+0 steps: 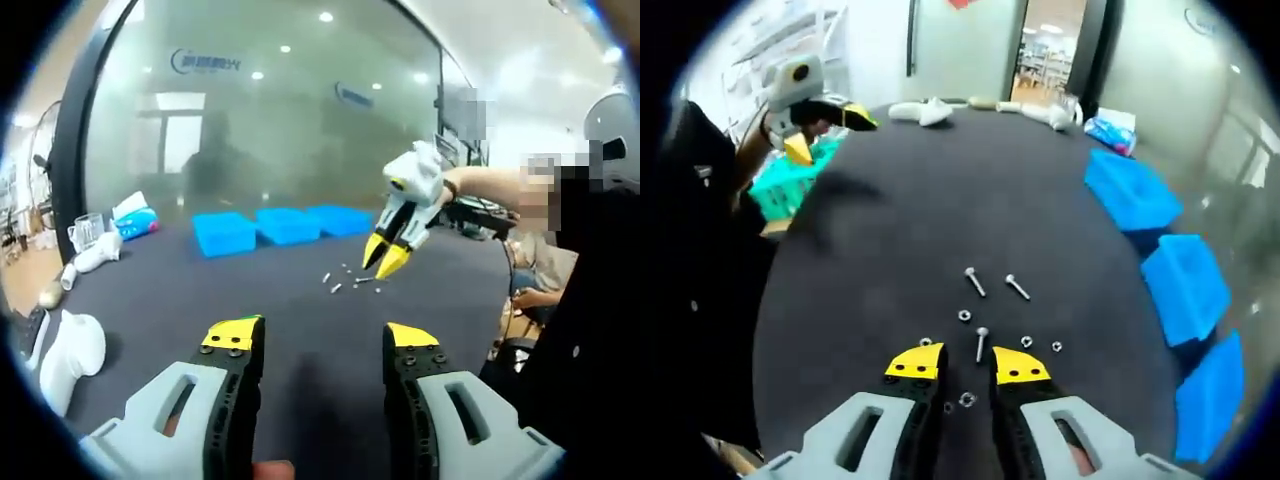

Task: Sort the screws, nuts, and washers into the corresponding bins

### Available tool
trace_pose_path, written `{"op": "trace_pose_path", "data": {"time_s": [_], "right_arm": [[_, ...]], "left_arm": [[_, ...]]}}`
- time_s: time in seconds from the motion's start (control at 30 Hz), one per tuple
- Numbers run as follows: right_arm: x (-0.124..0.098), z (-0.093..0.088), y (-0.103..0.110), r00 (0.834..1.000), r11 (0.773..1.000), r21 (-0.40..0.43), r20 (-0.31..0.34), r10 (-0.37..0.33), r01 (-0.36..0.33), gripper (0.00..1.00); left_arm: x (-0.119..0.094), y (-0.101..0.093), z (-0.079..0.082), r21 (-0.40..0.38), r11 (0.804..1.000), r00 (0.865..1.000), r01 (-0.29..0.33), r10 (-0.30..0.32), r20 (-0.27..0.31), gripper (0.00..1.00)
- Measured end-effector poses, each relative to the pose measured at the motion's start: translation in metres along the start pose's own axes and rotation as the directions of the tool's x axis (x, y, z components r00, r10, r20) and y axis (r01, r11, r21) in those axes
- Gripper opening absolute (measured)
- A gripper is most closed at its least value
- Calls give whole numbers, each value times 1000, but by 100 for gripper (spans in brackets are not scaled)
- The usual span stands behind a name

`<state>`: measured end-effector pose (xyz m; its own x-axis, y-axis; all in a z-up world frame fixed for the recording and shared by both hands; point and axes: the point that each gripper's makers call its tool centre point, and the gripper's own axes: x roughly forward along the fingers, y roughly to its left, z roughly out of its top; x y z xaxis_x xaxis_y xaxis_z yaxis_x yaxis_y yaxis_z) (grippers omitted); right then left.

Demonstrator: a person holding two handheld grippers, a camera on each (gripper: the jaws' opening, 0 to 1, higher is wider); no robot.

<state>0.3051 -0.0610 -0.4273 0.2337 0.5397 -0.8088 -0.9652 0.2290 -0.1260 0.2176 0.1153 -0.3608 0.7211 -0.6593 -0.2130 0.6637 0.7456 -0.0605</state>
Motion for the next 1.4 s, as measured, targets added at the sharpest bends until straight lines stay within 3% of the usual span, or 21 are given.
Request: {"op": "trace_pose_path", "data": {"time_s": [0.23, 0.37, 0.9, 1.13, 1.3, 1.4], "right_arm": [[10, -3, -2, 999, 1000, 14, -23, 27, -27, 12], [13, -4, -4, 999, 999, 37, -20, 35, -34, 7], [10, -4, 1, 999, 997, 75, 2, 34, -34, 1], [-5, -5, 5, 994, 990, 137, 108, -31, 16, 1], [-23, -4, 6, 974, 981, 184, 204, -102, 64, 1], [-39, -5, 7, 949, 968, 230, 270, -159, 97, 1]], "left_arm": [[0, 2, -1, -12, 1000, 1000, -3, 3, 6, 46], [1, 2, -2, -18, 1000, 1000, -2, 3, 8, 46], [1, 0, -2, -16, 1000, 1000, 2, -2, 11, 46], [3, 1, 0, -18, 1000, 1000, -1, 1, 16, 45], [5, 0, 4, -22, 1000, 1000, 0, 1, 30, 45], [6, -1, 5, -15, 1000, 1000, 4, -3, 30, 46]]}}
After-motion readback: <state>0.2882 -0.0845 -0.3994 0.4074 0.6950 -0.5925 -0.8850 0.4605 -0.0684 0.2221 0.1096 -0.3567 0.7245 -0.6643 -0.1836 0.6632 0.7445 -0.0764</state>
